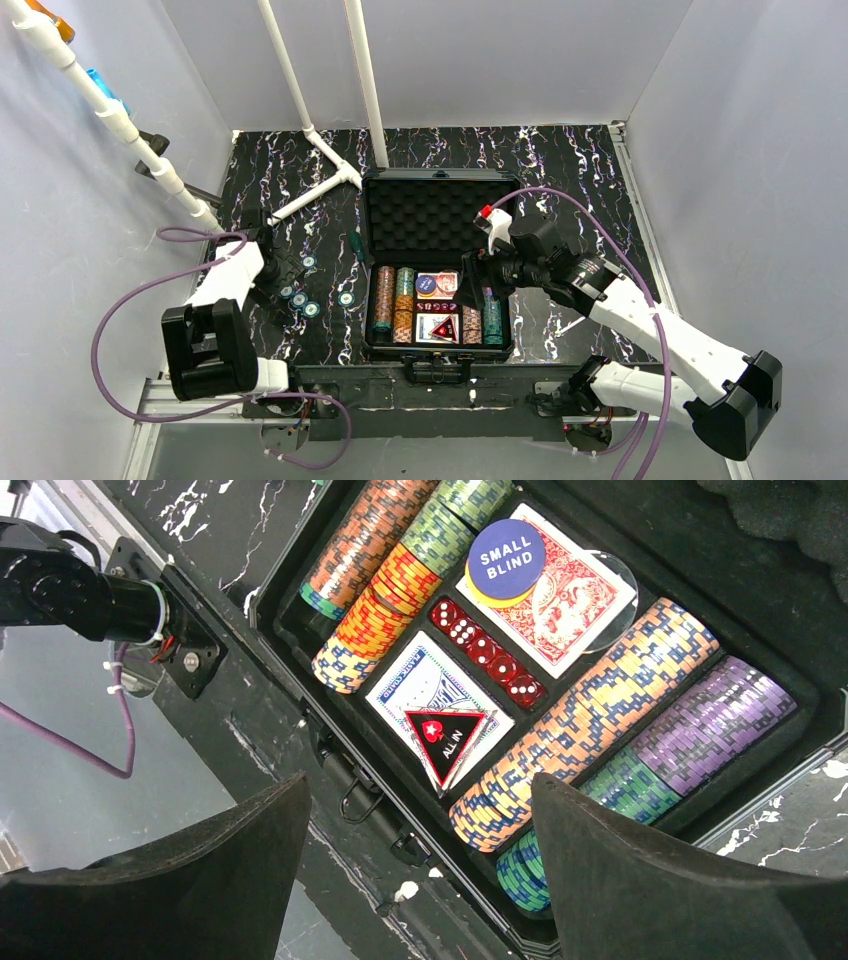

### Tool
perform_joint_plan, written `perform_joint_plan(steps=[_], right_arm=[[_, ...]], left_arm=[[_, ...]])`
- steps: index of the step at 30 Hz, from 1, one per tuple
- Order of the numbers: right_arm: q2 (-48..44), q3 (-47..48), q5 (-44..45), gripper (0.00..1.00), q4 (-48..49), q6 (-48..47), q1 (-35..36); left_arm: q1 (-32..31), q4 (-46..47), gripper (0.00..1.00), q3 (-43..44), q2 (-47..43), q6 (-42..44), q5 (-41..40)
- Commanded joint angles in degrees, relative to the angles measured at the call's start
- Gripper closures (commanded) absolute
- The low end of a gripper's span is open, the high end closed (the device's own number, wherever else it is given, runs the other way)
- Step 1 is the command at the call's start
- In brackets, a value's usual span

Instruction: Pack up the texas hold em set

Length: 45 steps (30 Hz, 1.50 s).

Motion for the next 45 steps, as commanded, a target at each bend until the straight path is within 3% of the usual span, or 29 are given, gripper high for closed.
perform_joint_plan(steps=[1, 23, 28, 32, 45], right_arm=[[-0.5, -0.4, -1.7, 0.13, 2.9, 0.7, -0.2], [-1.4, -1.0, -0.5, 0.13, 2.1, 0.2, -0.5], [-1.3, -1.0, -0.6, 0.13, 2.0, -0.1, -0.7], [-1.4, -0.7, -0.5, 0.13, 1.8, -0.3, -0.8], [-1.3, -0.5, -0.6, 0.13, 1.8, -0.3, -1.0]], left_arm=[[-1.0, -2.5, 0.31, -0.8, 0.4, -2.9, 3.1], [-3.5, 2.2, 0.54, -0.1, 8.3, -4.7, -1.6], [-3.5, 3.3, 0.48, -0.5, 8.7, -4.1, -2.6], [-3.5, 3.5, 0.5, -0.1, 9.2, -3.2, -3.7], [-3.8, 4.3, 0.79, 1.5, 8.3, -1.1, -1.2]])
